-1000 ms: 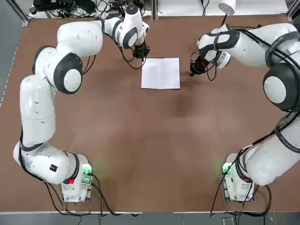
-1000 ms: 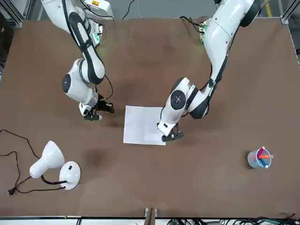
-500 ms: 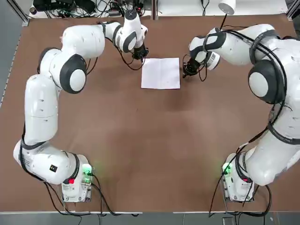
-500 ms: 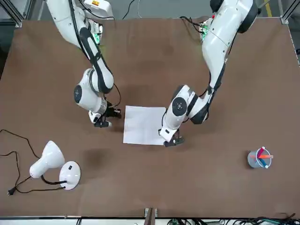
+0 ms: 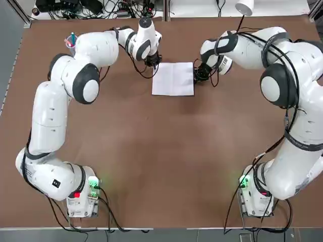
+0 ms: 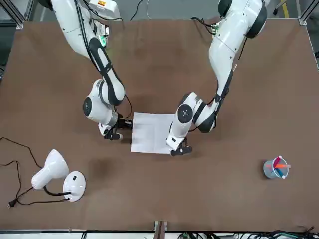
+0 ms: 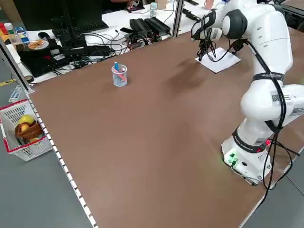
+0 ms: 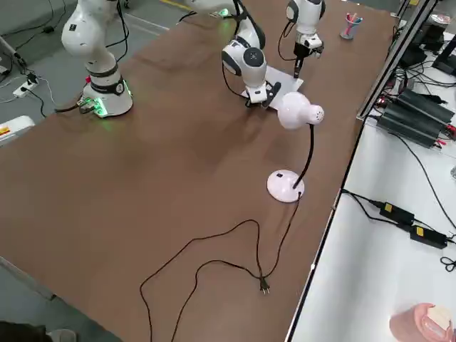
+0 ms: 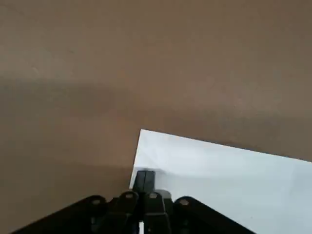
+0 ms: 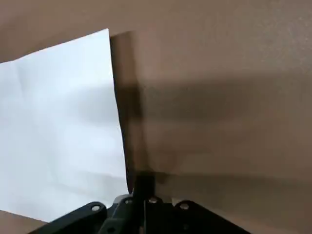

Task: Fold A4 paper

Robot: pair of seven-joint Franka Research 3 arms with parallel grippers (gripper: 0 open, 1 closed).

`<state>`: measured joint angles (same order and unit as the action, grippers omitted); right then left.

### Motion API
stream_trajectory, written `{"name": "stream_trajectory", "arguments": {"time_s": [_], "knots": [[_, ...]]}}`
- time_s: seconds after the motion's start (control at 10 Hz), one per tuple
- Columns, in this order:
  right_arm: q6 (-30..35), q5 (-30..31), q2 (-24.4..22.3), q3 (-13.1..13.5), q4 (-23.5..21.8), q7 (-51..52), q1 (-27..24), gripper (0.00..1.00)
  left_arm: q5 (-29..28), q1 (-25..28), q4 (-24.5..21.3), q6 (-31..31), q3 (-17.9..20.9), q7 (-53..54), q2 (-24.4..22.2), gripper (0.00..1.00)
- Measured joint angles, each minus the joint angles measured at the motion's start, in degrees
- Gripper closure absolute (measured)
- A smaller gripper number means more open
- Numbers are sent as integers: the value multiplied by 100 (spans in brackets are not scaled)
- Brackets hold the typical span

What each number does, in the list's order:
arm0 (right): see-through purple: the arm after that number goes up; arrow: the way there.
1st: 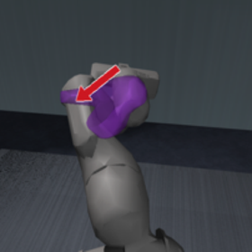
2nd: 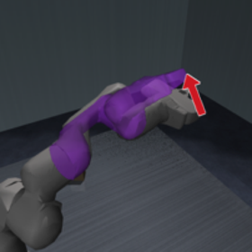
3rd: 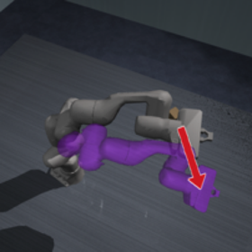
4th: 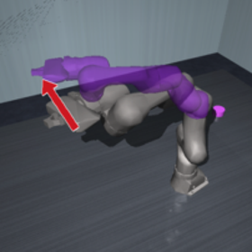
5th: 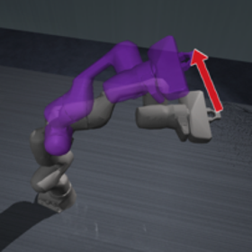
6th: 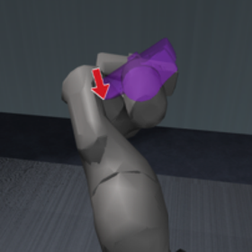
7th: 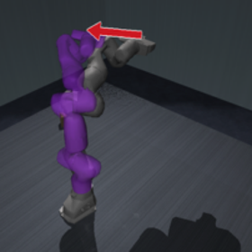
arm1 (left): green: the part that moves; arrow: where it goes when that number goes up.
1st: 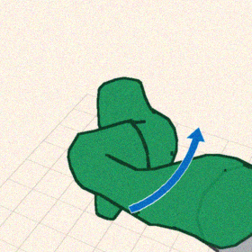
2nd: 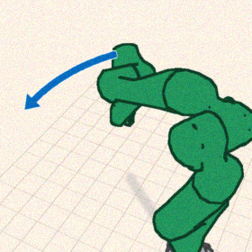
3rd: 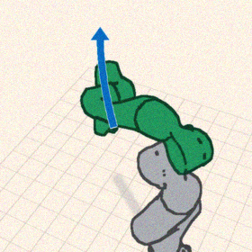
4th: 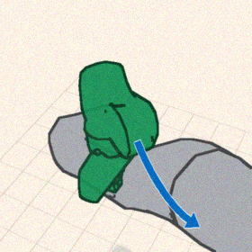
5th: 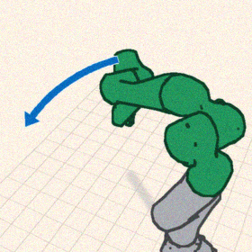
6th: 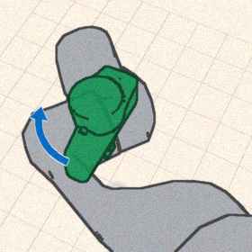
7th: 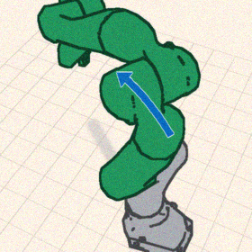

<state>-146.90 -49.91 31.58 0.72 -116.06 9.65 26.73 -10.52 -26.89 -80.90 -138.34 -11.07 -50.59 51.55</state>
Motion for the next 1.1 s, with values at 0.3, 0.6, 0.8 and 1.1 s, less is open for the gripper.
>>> {"name": "stream_trajectory", "arguments": {"time_s": [0.3,0.6,0.8,1.1], "knots": [[0,-145,6,-43,4,12,-1,96,0,-49,23,-33,50,-4,31,99],[1,-175,6,-107,42,12,-4,96,0,-253,26,-37,259,-33,15,99],[4,-177,6,-110,72,12,-7,96,0,-262,26,-37,268,-34,15,99],[5,-179,6,-112,94,12,-9,96,0,-268,22,-50,278,-34,15,99]]}}
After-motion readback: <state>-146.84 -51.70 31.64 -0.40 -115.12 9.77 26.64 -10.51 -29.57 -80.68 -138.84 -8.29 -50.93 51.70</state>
